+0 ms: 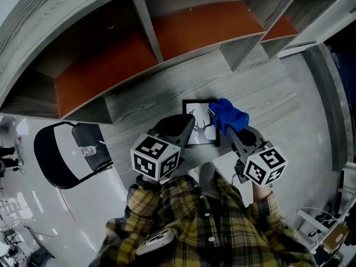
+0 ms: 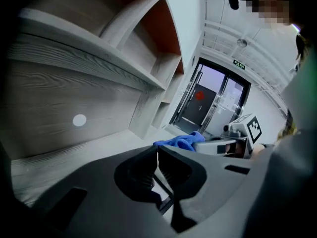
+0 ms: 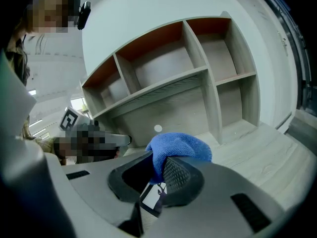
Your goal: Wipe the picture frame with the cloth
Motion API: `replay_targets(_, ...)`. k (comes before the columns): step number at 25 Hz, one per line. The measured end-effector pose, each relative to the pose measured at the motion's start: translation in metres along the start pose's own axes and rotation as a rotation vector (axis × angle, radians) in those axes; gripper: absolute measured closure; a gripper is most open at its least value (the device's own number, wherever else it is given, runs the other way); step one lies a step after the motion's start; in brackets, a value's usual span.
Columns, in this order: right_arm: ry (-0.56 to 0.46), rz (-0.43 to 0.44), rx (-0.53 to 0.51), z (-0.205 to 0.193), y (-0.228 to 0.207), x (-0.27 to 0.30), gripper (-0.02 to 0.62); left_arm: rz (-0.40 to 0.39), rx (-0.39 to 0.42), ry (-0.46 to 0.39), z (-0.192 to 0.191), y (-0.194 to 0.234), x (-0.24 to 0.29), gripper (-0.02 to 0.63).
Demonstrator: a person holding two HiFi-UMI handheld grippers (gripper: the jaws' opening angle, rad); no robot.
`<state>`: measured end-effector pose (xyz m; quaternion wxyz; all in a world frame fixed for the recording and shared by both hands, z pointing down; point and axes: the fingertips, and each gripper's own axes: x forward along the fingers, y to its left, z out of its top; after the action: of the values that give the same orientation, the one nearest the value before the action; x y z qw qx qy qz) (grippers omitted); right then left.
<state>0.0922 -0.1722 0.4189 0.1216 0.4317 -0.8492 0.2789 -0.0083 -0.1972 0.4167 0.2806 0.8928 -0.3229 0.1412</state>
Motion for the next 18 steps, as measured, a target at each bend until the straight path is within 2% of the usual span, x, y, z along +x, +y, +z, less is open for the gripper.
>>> replay_targets(5, 0.030, -0.005, 0.023, -0.017, -0.011, 0.018, 0.545, 0.034, 0.004, 0.108, -0.029, 0.037, 0.033, 0.597)
replay_targets(9, 0.052, -0.003, 0.043, -0.033, -0.016, 0.026, 0.545, 0.088, -0.009, 0.185, -0.054, 0.067, 0.057, 0.527)
replay_targets(12, 0.060, -0.004, 0.067, -0.045, -0.019, 0.030, 0.545, 0.142, 0.007, 0.283, -0.081, 0.089, 0.071, 0.497)
replay_targets(14, 0.062, -0.004, 0.084, -0.051, -0.021, 0.032, 0.545, 0.171, 0.011, 0.334, -0.098, 0.102, 0.080, 0.486)
replay_targets(18, 0.065, -0.004, 0.113, -0.060, -0.025, 0.032, 0.545, 0.204, 0.019, 0.384, -0.118, 0.115, 0.091, 0.482)
